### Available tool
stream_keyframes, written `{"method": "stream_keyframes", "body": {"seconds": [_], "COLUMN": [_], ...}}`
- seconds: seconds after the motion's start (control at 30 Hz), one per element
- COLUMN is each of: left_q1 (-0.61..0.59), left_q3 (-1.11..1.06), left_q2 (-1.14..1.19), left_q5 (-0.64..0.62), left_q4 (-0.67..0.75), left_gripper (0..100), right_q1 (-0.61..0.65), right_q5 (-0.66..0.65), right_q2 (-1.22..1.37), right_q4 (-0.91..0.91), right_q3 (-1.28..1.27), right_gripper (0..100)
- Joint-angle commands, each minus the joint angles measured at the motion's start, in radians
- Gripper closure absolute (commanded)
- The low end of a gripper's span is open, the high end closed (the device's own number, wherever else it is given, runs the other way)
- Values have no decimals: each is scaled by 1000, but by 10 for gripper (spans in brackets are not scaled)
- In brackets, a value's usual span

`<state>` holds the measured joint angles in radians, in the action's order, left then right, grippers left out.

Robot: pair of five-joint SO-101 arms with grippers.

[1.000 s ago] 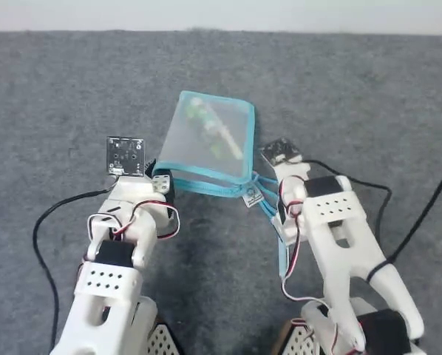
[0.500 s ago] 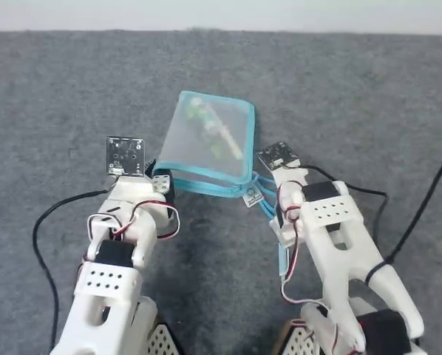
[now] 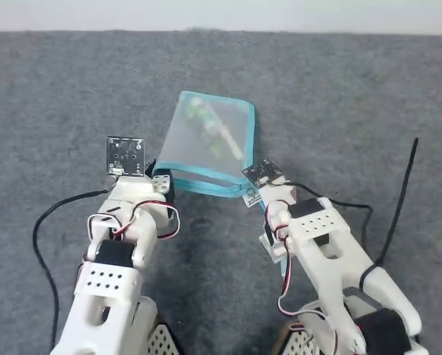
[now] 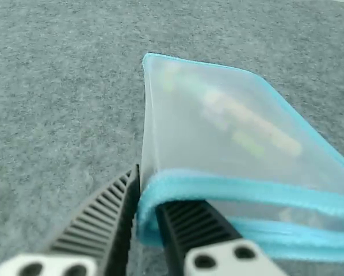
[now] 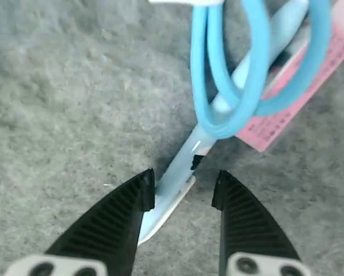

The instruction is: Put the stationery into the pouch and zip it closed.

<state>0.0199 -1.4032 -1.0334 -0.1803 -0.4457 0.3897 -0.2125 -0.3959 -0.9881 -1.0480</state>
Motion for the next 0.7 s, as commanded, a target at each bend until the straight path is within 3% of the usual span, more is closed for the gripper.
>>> {"method": "stream_keyframes", "body": {"seconds": [0.0,0.13,0.4,0.67], "left_q1": [-2,-8,-3,-2], "left_q3": [31,31,31,31], "left_q2": [3,3,3,3], "left_q5": [14,14,14,14], "left_q4": [34,34,34,34], "left_gripper": [988,988,988,988], "right_q1": [-4,-87,-341,-513], "right_q5": [9,11,-2,-141], "right_q2": [-44,-44,-88,-76], "right_q4": [30,42,-128,-206], "right_q3": [-3,-2,250,488], "right_gripper": [915,991,991,991]}}
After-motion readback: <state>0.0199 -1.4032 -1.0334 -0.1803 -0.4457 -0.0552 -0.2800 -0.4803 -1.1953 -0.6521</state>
